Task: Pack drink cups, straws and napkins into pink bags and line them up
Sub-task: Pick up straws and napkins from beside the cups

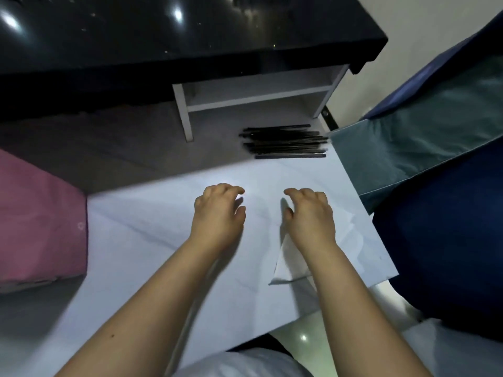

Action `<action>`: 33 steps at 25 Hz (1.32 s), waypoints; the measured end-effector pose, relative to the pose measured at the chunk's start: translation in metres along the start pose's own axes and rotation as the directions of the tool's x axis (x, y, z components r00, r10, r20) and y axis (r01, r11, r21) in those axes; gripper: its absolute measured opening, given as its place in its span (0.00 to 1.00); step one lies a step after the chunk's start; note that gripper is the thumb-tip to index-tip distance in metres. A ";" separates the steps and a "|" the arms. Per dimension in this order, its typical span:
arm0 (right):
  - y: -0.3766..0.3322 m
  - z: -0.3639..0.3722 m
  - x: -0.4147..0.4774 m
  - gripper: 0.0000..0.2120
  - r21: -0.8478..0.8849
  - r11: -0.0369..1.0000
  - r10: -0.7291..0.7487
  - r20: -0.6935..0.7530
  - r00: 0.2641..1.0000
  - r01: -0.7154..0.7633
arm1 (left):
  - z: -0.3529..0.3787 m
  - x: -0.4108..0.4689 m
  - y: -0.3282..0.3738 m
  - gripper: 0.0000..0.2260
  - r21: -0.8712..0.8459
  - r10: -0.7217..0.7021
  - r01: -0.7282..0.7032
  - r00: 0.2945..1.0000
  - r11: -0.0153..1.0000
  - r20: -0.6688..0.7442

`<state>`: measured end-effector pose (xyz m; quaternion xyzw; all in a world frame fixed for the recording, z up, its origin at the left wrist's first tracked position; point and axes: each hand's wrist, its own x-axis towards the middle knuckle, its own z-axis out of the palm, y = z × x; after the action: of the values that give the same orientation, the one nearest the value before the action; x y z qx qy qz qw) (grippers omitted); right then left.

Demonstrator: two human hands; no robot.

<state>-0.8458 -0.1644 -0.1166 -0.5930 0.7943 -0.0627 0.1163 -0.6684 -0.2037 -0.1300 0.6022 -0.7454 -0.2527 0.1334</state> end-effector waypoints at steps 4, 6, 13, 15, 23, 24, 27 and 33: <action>0.007 0.002 0.046 0.15 0.080 0.994 -0.069 -0.020 0.997 0.070 | 0.005 0.010 0.008 0.15 0.077 -0.017 0.017 1.000 0.997 -0.004; 0.010 -0.001 0.071 0.15 0.102 0.988 -0.110 -0.025 0.994 0.112 | 0.005 0.014 0.011 0.16 0.098 -0.025 0.024 1.000 0.995 0.004; 0.010 -0.002 0.147 0.14 -0.031 0.993 -0.118 -0.093 0.989 0.116 | -0.004 0.041 0.014 0.16 0.111 -0.038 0.040 0.999 0.993 -0.018; 0.011 0.002 0.156 0.15 -0.045 0.992 -0.120 -0.071 0.990 0.117 | -0.014 0.056 0.012 0.17 0.084 -0.060 0.063 0.997 0.994 -0.041; 0.016 -0.004 0.172 0.10 0.035 0.975 -0.216 -0.073 0.974 0.219 | -0.033 0.094 0.017 0.18 0.040 -0.141 0.147 0.982 0.988 -0.126; 0.017 -0.006 0.174 0.09 0.056 0.971 -0.229 -0.083 0.970 0.234 | -0.033 0.094 0.018 0.18 0.037 -0.137 0.143 0.981 0.989 -0.135; 0.018 -0.016 0.181 0.08 0.104 0.960 -0.255 -0.069 0.964 0.261 | -0.032 0.093 0.019 0.17 0.022 -0.121 0.127 0.978 0.992 -0.169; 0.016 -0.022 0.188 0.10 0.161 0.943 -0.305 0.062 0.950 0.292 | -0.032 0.091 0.020 0.17 0.013 -0.121 0.125 0.977 0.992 -0.175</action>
<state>-0.9174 -0.3405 -0.1198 -0.6983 0.6825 -0.1136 0.1835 -0.6912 -0.2954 -0.1023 0.6685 -0.6951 -0.1982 0.1750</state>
